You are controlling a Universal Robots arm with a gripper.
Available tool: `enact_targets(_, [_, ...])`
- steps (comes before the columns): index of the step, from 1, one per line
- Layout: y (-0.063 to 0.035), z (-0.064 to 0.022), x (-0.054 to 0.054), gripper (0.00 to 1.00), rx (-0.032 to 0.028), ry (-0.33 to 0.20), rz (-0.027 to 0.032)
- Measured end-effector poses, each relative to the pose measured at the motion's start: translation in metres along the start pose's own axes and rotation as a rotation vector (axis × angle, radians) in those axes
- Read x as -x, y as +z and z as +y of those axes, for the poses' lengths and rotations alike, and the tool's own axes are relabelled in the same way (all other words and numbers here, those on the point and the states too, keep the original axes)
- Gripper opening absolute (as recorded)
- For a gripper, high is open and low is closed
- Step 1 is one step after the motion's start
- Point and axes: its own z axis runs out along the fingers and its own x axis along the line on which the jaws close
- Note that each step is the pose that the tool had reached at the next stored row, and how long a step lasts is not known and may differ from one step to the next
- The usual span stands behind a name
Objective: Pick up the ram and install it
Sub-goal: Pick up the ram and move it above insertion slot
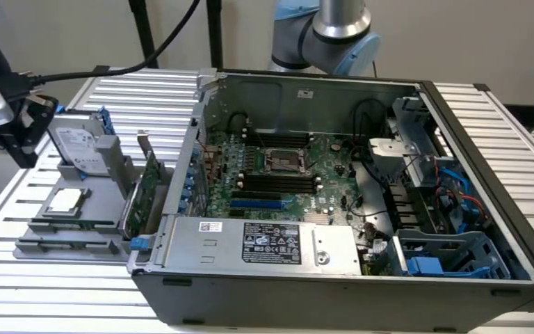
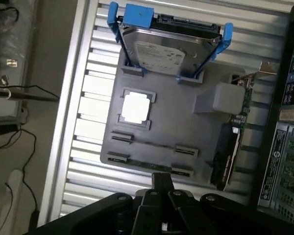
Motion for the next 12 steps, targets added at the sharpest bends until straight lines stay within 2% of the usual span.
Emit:
enact_targets(8, [0.0030, -0.0001, 0.0001, 0.00, -0.0015, -0.147, 0.0222])
enact_targets(12, [0.0044, -0.0002, 0.0001, 0.00, -0.0028, -0.219, 0.0314])
